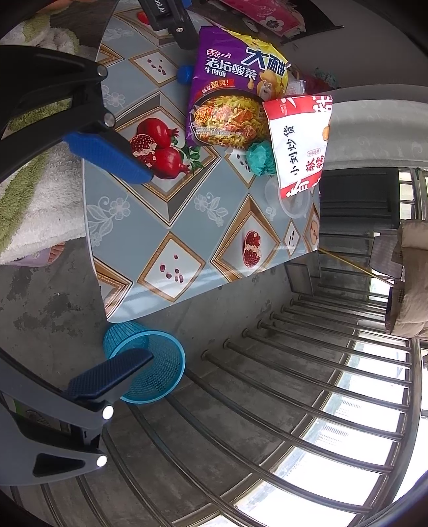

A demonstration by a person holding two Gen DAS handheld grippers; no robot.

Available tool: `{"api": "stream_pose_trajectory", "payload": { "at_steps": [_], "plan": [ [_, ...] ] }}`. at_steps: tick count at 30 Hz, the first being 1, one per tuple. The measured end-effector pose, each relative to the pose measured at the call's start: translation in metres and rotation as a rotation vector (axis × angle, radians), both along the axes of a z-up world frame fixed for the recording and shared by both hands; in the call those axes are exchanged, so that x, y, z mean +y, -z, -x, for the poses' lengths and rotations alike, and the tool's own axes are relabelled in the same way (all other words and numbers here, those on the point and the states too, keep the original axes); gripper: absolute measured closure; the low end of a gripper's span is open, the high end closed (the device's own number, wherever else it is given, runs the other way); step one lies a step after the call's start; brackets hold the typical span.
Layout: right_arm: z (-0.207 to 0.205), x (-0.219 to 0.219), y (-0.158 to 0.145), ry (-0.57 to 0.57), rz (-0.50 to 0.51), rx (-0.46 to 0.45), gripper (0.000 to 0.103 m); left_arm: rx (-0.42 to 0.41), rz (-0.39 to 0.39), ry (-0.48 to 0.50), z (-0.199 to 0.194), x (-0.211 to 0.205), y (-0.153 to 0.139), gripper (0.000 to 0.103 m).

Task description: Collect trash

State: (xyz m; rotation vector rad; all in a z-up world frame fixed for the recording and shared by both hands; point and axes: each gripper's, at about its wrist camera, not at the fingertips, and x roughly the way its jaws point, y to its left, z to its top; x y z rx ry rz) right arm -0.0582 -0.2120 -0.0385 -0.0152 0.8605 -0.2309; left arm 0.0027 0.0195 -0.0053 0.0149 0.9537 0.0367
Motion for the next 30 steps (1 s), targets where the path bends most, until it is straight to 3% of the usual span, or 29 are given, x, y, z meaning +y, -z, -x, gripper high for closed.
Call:
{"api": "stream_pose_trajectory", "payload": {
  "at_steps": [20,30],
  "plan": [
    [-0.005,-0.002,-0.002,0.003,-0.006,-0.004,0.005,-0.007,-0.003,-0.002,-0.004,0.004,-0.002,0.008],
    [-0.047,0.018,-0.021,-0.050,-0.061,-0.152,0.005,-0.132,0.035,0.029,-0.033,0.040,-0.030,0.008]
  ]
}}
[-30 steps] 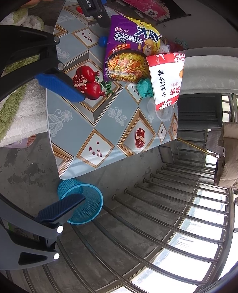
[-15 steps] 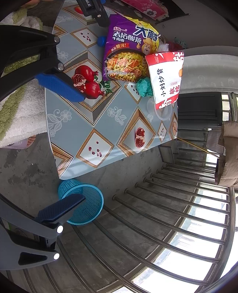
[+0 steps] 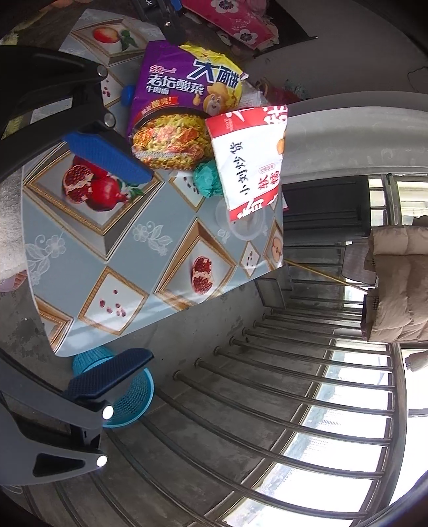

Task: Collect trash
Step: 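Reach the right tool to the red-and-white paper bag and close on it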

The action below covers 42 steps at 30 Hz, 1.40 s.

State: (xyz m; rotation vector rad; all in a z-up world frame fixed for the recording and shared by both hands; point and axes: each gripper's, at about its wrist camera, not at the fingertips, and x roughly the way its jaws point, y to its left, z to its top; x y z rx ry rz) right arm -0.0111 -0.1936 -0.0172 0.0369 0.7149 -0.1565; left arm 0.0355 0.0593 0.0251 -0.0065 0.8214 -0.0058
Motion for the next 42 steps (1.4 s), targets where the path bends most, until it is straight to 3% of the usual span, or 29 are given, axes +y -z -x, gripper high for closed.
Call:
{"api": "stream_pose_trajectory", "payload": {
  "at_steps": [6,12,17,25,31,34,36,38,42],
  "plan": [
    [-0.035,0.012,-0.017,-0.067,-0.089,-0.072,0.005,-0.131,0.153,0.046,-0.023,0.028,-0.019,0.008],
    [-0.071,0.037,-0.044,-0.144,-0.055,-0.171,0.005,-0.186,0.175,0.051,-0.056,0.040,-0.030,0.010],
    [-0.106,0.073,-0.052,-0.252,-0.003,-0.210,0.005,-0.146,0.225,0.064,-0.081,0.052,-0.026,0.031],
    [-0.144,0.128,-0.042,-0.393,0.113,-0.201,0.011,-0.058,0.288,0.123,-0.132,0.058,-0.015,0.049],
    [-0.165,0.152,-0.029,-0.403,0.203,-0.141,0.029,0.014,0.315,0.144,-0.152,0.057,-0.002,0.074],
    [-0.171,0.152,-0.026,-0.385,0.200,-0.100,0.054,0.026,0.321,0.166,-0.151,0.054,0.000,0.083],
    [-0.171,0.147,-0.027,-0.361,0.164,-0.081,0.082,0.033,0.327,0.179,-0.149,0.054,0.001,0.087],
    [-0.167,0.139,-0.032,-0.334,0.128,-0.085,0.094,0.033,0.330,0.188,-0.144,0.054,-0.001,0.088],
    [-0.149,0.118,-0.043,-0.268,0.084,-0.133,0.099,0.021,0.330,0.197,-0.130,0.054,-0.006,0.089]
  ]
}}
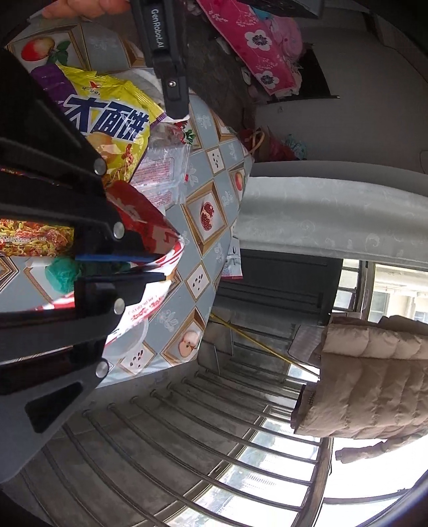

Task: Collect trash
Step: 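Reach the right tool to the red-and-white paper bag and close on it, then lift the paper bag with the right tool while the left tool approaches the green plastic bag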

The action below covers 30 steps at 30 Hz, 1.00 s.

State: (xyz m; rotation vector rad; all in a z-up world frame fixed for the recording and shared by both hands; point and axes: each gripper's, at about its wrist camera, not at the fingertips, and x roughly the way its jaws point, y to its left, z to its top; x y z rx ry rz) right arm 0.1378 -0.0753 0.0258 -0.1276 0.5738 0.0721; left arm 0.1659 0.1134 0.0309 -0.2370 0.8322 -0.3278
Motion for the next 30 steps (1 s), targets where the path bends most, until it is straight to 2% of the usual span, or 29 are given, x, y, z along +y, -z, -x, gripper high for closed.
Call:
{"api": "stream_pose_trajectory", "payload": {
  "at_steps": [4,8,16,19,25,30],
  "plan": [
    [0.024,-0.023,-0.011,0.032,-0.039,-0.034,0.102,-0.007,-0.004,0.007,0.015,0.000,-0.004,0.089],
    [0.053,-0.039,-0.017,0.003,-0.057,-0.054,0.103,-0.023,-0.004,0.001,0.034,0.004,-0.008,0.089],
    [0.109,-0.046,-0.003,-0.015,-0.041,-0.032,0.103,-0.029,-0.006,-0.006,0.066,0.011,-0.008,0.089],
    [0.120,-0.055,0.000,0.008,-0.083,-0.026,0.103,-0.021,-0.012,-0.011,0.073,0.011,-0.004,0.089],
    [0.128,-0.078,-0.009,0.077,-0.116,-0.075,0.103,-0.021,-0.002,0.049,0.065,-0.012,-0.005,0.089],
    [0.113,-0.114,-0.020,0.129,-0.193,-0.116,0.103,-0.024,0.000,0.121,0.039,-0.056,-0.004,0.089]
  ]
}}
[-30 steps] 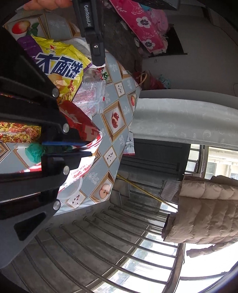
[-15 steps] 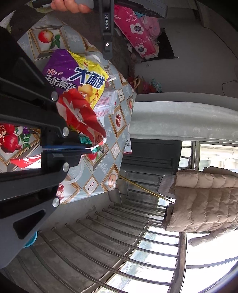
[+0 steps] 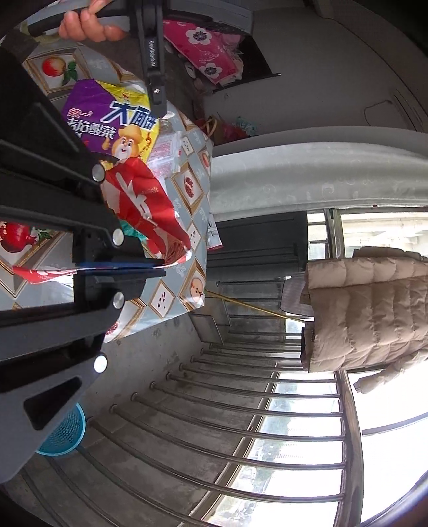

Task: Collect trash
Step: 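Lift the paper bag with the right tool while the left tool approaches the green plastic bag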

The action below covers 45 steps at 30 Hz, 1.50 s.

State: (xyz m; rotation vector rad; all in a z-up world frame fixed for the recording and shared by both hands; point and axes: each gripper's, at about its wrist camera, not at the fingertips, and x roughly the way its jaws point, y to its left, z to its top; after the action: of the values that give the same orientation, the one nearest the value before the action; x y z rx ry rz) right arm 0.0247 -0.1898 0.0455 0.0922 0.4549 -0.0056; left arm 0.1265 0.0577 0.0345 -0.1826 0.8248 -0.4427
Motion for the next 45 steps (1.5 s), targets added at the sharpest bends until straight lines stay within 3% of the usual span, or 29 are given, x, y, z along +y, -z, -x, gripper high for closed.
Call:
{"api": "stream_pose_trajectory", "payload": {
  "at_steps": [9,16,21,27,34,40,42,45],
  "plan": [
    [-0.040,-0.083,0.008,-0.048,-0.372,-0.004,0.103,0.034,-0.042,0.074,-0.024,-0.053,0.017,0.089],
    [-0.047,-0.116,0.017,-0.073,-0.544,-0.014,0.103,0.061,-0.069,0.084,-0.030,-0.064,0.026,0.089],
    [-0.041,-0.125,0.015,-0.027,-0.534,-0.055,0.103,0.051,-0.055,0.112,-0.027,-0.072,0.023,0.089],
    [-0.039,-0.134,0.034,0.005,-0.573,-0.026,0.103,0.072,0.027,0.333,-0.004,-0.115,0.026,0.088],
    [-0.035,-0.149,0.048,0.025,-0.620,-0.005,0.103,0.097,0.025,0.508,0.012,-0.155,0.049,0.073],
    [-0.038,-0.166,0.059,0.032,-0.680,0.005,0.103,0.097,0.007,0.590,0.009,-0.174,0.071,0.069],
    [-0.038,-0.170,0.062,0.037,-0.691,0.009,0.103,0.130,0.003,0.593,0.004,-0.179,0.078,0.065],
    [-0.037,-0.173,0.068,0.049,-0.696,0.016,0.103,0.208,0.036,0.571,-0.006,-0.179,0.086,0.067]
  ]
}}
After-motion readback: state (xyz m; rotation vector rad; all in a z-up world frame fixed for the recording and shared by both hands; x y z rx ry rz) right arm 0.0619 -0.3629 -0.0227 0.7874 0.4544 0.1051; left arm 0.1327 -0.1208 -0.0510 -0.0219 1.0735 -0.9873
